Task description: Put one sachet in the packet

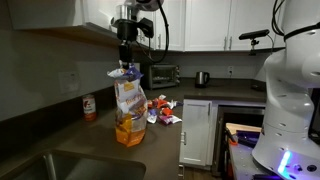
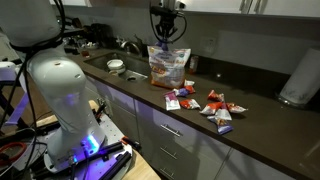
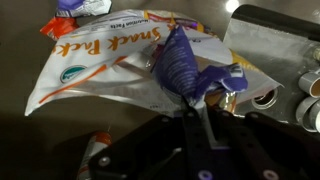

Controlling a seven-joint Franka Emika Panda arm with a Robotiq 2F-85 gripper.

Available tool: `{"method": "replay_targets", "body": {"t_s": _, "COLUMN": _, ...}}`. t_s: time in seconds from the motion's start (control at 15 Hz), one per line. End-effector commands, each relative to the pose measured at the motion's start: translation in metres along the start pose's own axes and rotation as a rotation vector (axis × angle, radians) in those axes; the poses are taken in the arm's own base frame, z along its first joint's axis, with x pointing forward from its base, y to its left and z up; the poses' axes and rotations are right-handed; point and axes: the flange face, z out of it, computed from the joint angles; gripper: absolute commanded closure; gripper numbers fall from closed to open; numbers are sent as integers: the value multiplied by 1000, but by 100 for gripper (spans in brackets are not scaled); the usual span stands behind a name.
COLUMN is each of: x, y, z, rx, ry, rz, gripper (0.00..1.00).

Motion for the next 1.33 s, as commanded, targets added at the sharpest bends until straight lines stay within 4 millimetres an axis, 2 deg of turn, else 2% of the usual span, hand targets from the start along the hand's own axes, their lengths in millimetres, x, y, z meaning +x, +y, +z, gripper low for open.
{"method": "replay_targets", "body": {"t_s": 0.0, "x": -6, "y": 3, "z": 1, "rx": -58, "ry": -30, "rz": -10, "gripper": 95}}
{"method": "replay_targets", "body": {"t_s": 0.47, "x": -9, "y": 9, "z": 0, "rx": -159, "ry": -64, "rz": -44, "gripper": 95}}
{"method": "replay_targets", "body": {"t_s": 0.53, "x": -10, "y": 9, "z": 0, "rx": -165, "ry": -67, "rz": -46, "gripper": 74}}
{"method": "replay_targets", "body": {"t_s": 0.87, "x": -9, "y": 14, "z": -5, "rx": -168, "ry": -61, "rz": -38, "gripper": 44}}
{"method": "replay_targets", "body": {"t_s": 1.27, "x": -15, "y": 25, "z": -22, "rx": -168, "ry": -41, "rz": -14, "gripper": 5}}
